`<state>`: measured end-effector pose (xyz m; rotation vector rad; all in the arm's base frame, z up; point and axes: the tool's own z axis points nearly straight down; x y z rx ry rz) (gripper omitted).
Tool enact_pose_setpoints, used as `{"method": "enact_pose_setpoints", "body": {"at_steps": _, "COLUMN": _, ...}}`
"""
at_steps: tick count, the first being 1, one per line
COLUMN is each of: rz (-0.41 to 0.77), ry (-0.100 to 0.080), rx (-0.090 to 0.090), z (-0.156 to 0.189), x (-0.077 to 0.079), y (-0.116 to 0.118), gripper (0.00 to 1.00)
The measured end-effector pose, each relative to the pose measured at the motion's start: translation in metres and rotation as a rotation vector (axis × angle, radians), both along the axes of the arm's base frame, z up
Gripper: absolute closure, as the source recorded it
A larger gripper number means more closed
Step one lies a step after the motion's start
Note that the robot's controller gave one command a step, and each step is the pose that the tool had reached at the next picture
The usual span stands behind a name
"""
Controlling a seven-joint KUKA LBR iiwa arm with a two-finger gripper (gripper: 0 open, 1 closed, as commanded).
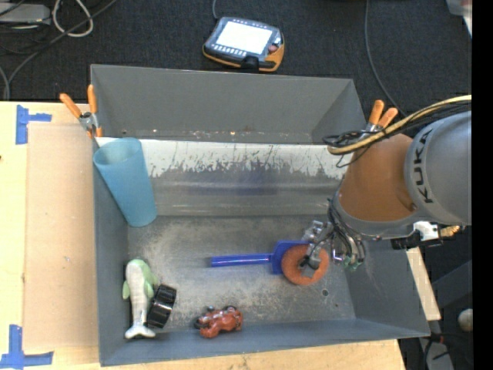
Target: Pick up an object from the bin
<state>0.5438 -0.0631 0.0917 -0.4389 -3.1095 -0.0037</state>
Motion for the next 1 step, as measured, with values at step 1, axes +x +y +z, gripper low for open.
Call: {"method": "enact_pose_setpoints", "body": {"at_steps": 1, "rz": 0.028, "ry": 0.022, "rx": 0.006, "z": -0.0096, "x": -0.0330, "y": 0.0118, "gripper": 1.00}}
